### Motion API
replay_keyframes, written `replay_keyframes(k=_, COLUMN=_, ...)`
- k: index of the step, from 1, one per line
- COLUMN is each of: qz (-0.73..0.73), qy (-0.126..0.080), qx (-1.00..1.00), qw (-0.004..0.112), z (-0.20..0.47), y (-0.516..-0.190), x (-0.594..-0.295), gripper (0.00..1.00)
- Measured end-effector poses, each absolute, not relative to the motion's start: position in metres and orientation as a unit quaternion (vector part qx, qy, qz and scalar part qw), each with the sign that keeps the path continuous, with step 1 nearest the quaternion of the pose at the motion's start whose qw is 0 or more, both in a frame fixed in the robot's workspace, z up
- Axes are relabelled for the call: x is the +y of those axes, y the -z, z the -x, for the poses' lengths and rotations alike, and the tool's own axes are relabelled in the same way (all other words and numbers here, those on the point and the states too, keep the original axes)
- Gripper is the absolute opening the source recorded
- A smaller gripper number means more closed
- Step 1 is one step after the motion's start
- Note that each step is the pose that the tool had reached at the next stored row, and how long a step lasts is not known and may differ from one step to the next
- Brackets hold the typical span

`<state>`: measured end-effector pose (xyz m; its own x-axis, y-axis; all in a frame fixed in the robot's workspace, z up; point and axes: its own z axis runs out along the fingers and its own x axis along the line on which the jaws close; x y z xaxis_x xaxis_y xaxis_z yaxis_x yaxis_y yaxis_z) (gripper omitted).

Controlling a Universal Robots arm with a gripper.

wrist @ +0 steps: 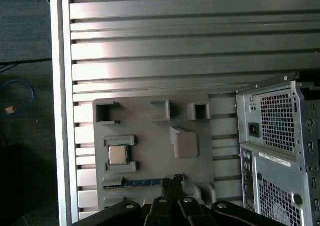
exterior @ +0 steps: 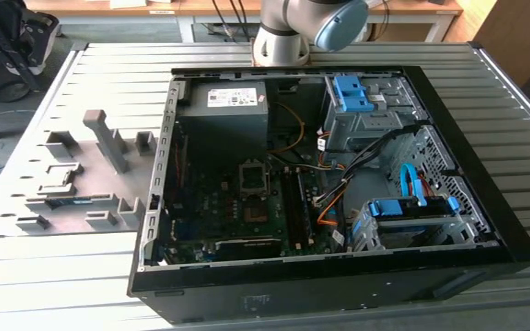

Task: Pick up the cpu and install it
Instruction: 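Reach for the cpu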

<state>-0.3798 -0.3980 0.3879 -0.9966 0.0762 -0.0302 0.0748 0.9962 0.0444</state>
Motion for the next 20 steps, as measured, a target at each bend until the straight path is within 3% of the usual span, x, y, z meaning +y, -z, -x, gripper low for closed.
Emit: replay_keyframes(k=20, qz=-0.038, qy=-0.022, qx=0.999, qw=0.016, z=0.408, y=-0.387, x=-0.398, gripper=0.1)
